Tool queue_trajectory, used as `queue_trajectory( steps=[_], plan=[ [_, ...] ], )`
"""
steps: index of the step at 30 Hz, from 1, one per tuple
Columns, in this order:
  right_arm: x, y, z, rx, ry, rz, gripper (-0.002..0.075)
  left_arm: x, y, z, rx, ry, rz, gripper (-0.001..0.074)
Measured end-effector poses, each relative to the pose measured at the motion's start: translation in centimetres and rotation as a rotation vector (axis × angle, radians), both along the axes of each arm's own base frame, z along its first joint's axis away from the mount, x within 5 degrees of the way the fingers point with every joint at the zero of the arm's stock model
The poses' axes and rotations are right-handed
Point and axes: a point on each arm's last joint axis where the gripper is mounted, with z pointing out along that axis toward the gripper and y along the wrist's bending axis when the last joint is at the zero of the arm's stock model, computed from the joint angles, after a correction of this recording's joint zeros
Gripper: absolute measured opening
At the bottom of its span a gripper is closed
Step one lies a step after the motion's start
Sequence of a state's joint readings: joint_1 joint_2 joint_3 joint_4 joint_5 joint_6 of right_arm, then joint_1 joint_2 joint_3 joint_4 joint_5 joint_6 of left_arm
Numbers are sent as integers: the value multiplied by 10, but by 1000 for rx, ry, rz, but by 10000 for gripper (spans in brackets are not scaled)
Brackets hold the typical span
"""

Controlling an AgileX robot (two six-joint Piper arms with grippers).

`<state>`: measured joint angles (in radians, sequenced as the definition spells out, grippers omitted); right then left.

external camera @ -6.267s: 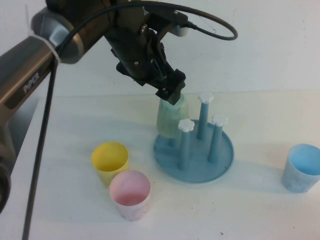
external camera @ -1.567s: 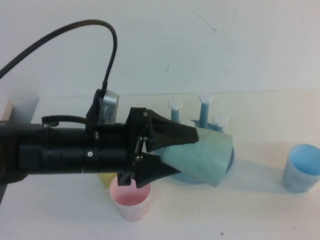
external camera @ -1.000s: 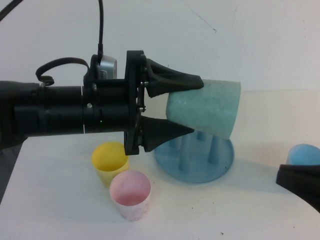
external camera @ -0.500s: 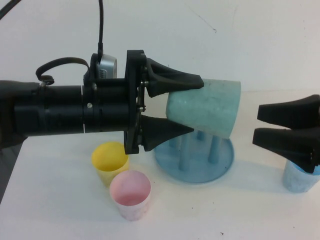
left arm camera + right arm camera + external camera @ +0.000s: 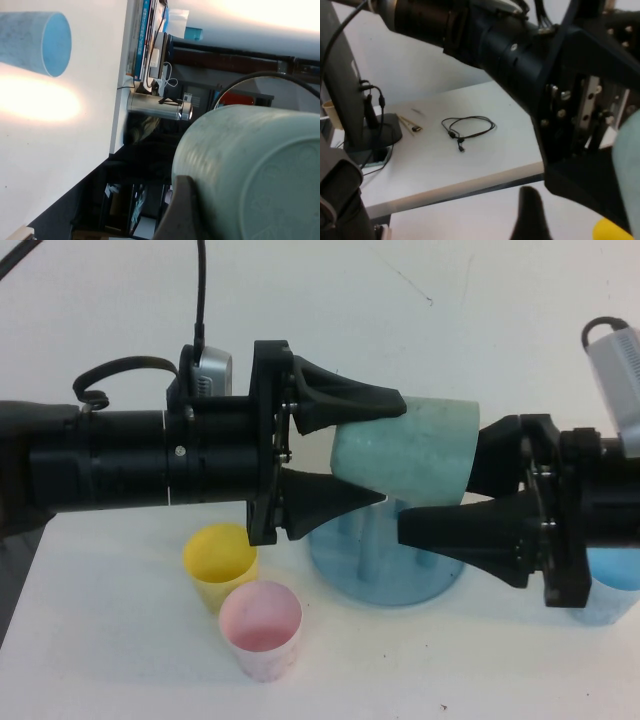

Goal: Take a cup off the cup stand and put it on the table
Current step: Hand over the cup

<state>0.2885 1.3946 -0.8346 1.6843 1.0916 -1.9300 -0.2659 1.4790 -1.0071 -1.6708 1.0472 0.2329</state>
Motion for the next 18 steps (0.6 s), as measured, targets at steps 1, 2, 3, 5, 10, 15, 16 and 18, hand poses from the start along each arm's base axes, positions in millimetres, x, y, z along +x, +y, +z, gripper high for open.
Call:
queue_trajectory(
  steps=[1, 2, 3, 5, 10, 15, 16, 18],
  plan=[
    [1, 4, 0, -2, -1, 9, 461, 0, 0, 0, 0, -2, 0, 562],
    [3, 8, 0, -5, -2, 16, 447, 0, 0, 0, 2, -6, 1, 562],
    [4, 10, 1, -5, -1, 21, 427, 0, 0, 0, 2, -9, 0, 562],
    [7, 15, 0, -12, 4, 23, 347, 0, 0, 0, 4, -19, 0, 562],
    [15, 19, -1, -40, 21, -38, 83, 0, 0, -1, 16, -37, -2, 562],
    [18, 18, -2, -49, 43, -76, 50, 3, 1, -1, 27, -86, 19, 562],
    [18, 18, -3, -50, 43, -78, 50, 3, 1, -1, 31, -94, 20, 563],
    [18, 18, -3, -51, 43, -79, 50, 4, 1, -1, 30, -100, 21, 563]
  ],
)
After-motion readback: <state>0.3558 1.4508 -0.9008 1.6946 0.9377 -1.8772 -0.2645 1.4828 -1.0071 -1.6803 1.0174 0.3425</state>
